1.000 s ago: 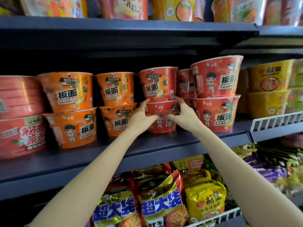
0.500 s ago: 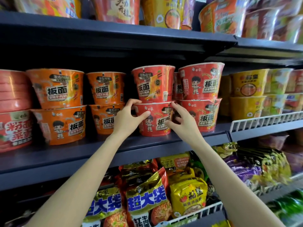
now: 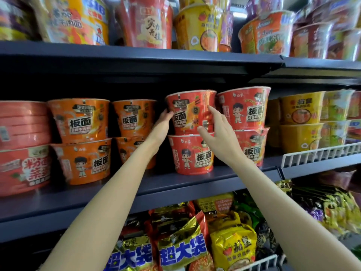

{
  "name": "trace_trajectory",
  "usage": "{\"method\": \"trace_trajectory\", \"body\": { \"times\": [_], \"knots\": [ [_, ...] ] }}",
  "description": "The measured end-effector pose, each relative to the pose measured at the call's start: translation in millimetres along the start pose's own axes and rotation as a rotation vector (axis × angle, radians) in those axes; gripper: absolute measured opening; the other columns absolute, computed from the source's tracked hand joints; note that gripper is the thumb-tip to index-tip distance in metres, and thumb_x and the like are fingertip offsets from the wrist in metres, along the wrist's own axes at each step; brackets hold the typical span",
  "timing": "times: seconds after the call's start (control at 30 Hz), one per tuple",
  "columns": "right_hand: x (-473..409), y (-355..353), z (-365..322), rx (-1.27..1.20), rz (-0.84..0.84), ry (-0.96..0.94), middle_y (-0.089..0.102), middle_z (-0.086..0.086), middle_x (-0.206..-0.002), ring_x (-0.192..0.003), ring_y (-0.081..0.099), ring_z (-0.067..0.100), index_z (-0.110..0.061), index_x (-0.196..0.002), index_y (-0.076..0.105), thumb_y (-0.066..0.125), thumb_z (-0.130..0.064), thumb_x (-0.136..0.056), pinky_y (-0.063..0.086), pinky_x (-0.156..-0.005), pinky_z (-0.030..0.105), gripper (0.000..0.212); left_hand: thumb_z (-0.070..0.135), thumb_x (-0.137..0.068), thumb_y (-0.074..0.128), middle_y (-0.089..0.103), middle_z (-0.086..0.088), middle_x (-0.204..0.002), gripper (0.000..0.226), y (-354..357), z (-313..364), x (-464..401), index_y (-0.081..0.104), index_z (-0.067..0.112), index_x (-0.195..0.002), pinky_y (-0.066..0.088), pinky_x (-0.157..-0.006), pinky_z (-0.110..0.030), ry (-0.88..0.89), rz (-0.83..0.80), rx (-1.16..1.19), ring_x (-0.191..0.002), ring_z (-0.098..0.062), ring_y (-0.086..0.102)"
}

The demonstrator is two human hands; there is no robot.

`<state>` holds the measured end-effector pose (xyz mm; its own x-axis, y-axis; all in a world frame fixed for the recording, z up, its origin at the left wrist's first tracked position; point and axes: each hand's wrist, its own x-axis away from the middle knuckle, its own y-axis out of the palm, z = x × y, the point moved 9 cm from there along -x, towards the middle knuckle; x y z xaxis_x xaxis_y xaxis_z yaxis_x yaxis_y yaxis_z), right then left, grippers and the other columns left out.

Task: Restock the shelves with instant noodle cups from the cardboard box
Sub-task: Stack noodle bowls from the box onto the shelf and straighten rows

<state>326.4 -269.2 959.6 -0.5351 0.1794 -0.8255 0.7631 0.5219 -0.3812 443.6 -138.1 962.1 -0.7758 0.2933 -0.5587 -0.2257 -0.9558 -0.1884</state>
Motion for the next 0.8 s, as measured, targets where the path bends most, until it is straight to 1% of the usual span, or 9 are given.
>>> {"method": "trace_trajectory", "body": {
  "times": [0.07, 0.13, 0.2, 0.27, 0.37, 0.47, 0.63, 0.7, 0.8],
  "knots": [
    [-14.4, 6.9, 4.6, -0.001, -0.044, 0.069, 0.036, 0.010, -0.147, -0.128, 0.044, 0.025, -0.020, -0.150, 0.015, 0.049, -0.039, -0.095, 0.034, -0.098, 0.032, 0.068, 0.037, -0.098, 0.038, 0.046, 0.002, -0.141, 0.047, 3.7, 1.3, -1.3, 0.032, 0.028, -0.144, 0.033, -0.106, -0.032, 0.011, 0.000, 0.041, -0.130, -0.018, 0.044],
    [-25.4, 7.3, 12.9, -0.047, -0.075, 0.131, 0.046, 0.010, -0.139, -0.117, 0.052, 0.027, -0.021, -0.151, 0.009, 0.047, -0.040, -0.095, 0.039, -0.099, 0.036, 0.070, 0.031, -0.095, 0.045, 0.055, 0.005, -0.127, 0.046, -1.8, 7.1, 7.6, 0.039, 0.032, -0.140, 0.044, -0.099, -0.034, 0.102, 0.063, -0.010, -0.117, -0.014, 0.053],
    [-31.2, 8.5, 20.6, -0.125, -0.147, 0.185, 0.053, 0.005, -0.132, -0.104, 0.057, 0.020, -0.021, -0.152, 0.002, 0.043, -0.035, -0.098, 0.043, -0.093, 0.033, 0.070, 0.021, -0.093, 0.050, 0.055, 0.007, -0.122, 0.046, -7.4, 16.5, 23.6, 0.042, 0.029, -0.138, 0.047, -0.089, -0.027, 0.249, 0.130, -0.111, -0.110, -0.008, 0.054],
    [-31.4, 12.5, 25.3, -0.205, -0.243, 0.231, 0.052, 0.002, -0.132, -0.099, 0.052, 0.012, -0.021, -0.152, -0.005, 0.038, -0.031, -0.101, 0.038, -0.087, 0.025, 0.068, 0.015, -0.091, 0.055, 0.053, 0.009, -0.122, 0.049, -13.2, 25.1, 34.4, 0.041, 0.026, -0.136, 0.044, -0.088, -0.021, 0.335, 0.196, -0.123, -0.111, -0.005, 0.052],
    [-30.4, 11.3, 27.3, -0.236, -0.230, 0.212, 0.043, 0.003, -0.143, -0.114, 0.049, 0.012, -0.019, -0.153, 0.002, 0.039, -0.031, -0.101, 0.038, -0.093, 0.026, 0.065, 0.023, -0.090, 0.060, 0.044, 0.004, -0.137, 0.058, -15.7, 22.4, 25.7, 0.032, 0.029, -0.141, 0.038, -0.095, -0.028, 0.220, 0.188, -0.075, -0.120, -0.010, 0.044],
    [-29.2, 6.0, 30.5, -0.133, -0.133, 0.158, 0.037, 0.007, -0.147, -0.131, 0.040, 0.021, -0.017, -0.152, 0.014, 0.043, -0.030, -0.099, 0.036, -0.107, 0.037, 0.062, 0.033, -0.090, 0.059, 0.042, -0.001, -0.144, 0.066, -6.9, 11.8, 18.5, 0.024, 0.030, -0.145, 0.038, -0.088, -0.028, 0.077, 0.088, -0.080, -0.115, -0.012, 0.046],
    [-27.2, 8.0, 29.7, -0.213, -0.179, 0.187, 0.050, 0.002, -0.135, -0.116, 0.055, 0.022, -0.017, -0.151, 0.015, 0.042, -0.025, -0.099, 0.047, -0.099, 0.039, 0.060, 0.029, -0.086, 0.066, 0.039, -0.001, -0.147, 0.074, -5.3, 12.6, 20.2, 0.023, 0.027, -0.146, 0.040, -0.090, -0.029, 0.134, 0.114, -0.134, -0.126, -0.018, 0.046],
    [-20.3, 6.2, 31.5, -0.283, -0.177, 0.209, 0.049, 0.002, -0.137, -0.123, 0.051, 0.022, -0.017, -0.152, 0.015, 0.042, -0.024, -0.100, 0.044, -0.100, 0.036, 0.058, 0.028, -0.085, 0.067, 0.039, 0.000, -0.147, 0.075, -6.8, 5.9, 19.6, 0.024, 0.027, -0.146, 0.038, -0.094, -0.030, 0.131, 0.119, -0.145, -0.129, -0.018, 0.043],
    [1.8, -3.5, 39.4, -0.285, -0.051, 0.194, 0.038, 0.003, -0.149, -0.134, 0.040, 0.018, -0.016, -0.150, 0.022, 0.049, -0.022, -0.098, 0.038, -0.107, 0.034, 0.059, 0.031, -0.085, 0.067, 0.040, -0.001, -0.146, 0.070, -9.2, -4.7, 24.7, 0.030, 0.026, -0.144, 0.038, -0.097, -0.032, 0.115, 0.147, -0.117, -0.130, -0.019, 0.043]
  ]
}}
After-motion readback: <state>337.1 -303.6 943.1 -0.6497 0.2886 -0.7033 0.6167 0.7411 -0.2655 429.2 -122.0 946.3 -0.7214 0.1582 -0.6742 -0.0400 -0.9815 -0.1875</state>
